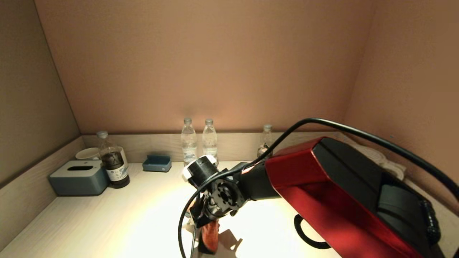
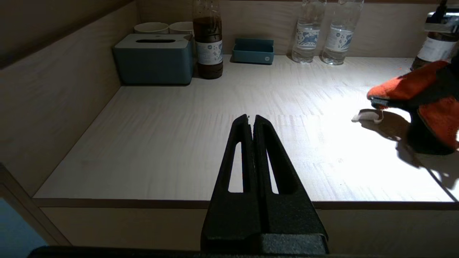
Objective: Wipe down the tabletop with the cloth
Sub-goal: Sweep the stains on the table
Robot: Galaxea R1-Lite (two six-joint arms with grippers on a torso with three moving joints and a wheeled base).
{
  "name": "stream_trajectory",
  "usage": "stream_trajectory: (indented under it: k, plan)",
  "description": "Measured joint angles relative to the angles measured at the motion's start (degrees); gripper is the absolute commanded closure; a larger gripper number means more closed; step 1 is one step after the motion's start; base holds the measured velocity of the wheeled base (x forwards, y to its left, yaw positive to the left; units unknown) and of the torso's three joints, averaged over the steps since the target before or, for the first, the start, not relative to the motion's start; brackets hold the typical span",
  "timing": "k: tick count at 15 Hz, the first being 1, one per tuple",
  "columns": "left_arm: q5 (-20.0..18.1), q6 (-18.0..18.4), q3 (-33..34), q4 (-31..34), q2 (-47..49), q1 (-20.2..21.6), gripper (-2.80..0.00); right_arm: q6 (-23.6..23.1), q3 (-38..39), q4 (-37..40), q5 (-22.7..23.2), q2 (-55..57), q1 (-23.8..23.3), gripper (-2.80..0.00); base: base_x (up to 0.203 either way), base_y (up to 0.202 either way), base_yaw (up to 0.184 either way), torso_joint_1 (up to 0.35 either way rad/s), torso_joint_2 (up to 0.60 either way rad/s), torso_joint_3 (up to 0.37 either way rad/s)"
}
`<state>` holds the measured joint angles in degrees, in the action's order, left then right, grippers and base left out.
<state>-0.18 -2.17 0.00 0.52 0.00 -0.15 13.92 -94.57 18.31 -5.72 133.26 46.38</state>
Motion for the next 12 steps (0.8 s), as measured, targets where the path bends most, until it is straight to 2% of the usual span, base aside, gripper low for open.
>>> stream_trajectory:
  k: [4, 12]
  plan:
    - [0.0, 0.0, 0.0, 0.0, 0.0, 0.0, 0.0, 0.4, 0.2, 7.2, 0.0, 2.4, -1.0, 0.0, 0.0, 0.0, 0.0, 0.0, 0.0, 0.0]
    - [0.0, 0.0, 0.0, 0.0, 0.0, 0.0, 0.0, 0.6, 1.3, 13.5, 0.1, 2.7, -9.8, 0.0, 0.0, 0.0, 0.0, 0.0, 0.0, 0.0]
